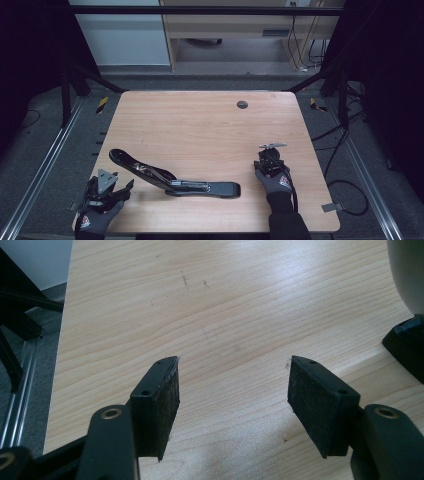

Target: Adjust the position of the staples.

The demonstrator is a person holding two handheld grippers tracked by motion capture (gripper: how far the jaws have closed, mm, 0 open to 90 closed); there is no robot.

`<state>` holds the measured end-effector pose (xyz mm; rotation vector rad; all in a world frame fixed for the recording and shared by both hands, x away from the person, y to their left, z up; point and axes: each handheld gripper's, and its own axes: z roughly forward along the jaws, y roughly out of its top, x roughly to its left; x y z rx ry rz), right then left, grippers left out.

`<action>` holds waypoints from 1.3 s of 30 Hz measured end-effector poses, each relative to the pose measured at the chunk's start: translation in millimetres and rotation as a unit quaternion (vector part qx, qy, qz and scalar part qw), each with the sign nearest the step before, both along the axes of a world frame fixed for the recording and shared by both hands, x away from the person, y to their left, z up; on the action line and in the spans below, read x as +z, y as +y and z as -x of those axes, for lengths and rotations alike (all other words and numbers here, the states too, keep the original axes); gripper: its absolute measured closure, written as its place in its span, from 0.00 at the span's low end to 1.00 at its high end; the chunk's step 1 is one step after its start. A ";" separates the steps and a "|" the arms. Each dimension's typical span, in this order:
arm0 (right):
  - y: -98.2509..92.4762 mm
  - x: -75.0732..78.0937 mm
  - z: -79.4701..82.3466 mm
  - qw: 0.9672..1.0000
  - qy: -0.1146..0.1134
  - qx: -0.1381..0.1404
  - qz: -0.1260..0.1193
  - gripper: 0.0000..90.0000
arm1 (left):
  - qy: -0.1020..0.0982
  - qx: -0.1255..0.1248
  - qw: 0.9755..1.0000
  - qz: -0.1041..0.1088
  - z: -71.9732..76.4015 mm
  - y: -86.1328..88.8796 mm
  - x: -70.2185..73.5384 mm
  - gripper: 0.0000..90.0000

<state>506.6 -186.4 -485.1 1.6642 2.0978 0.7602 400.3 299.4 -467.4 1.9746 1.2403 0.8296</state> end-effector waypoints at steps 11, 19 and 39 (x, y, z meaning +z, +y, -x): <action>-4.9 9.9 7.6 0.999 -0.017 0.039 -0.006 0.87 | 0.001 -0.002 1.000 -0.002 0.4 0.2 0.3 0.41; -18.2 17.6 27.4 0.995 -0.025 0.101 0.001 0.87 | 0.002 -0.003 1.000 -0.002 0.6 -0.5 0.0 0.41; -44.2 4.1 78.7 0.987 -0.025 0.161 -0.003 0.87 | 0.003 -0.002 1.000 -0.002 1.4 -0.7 0.1 0.42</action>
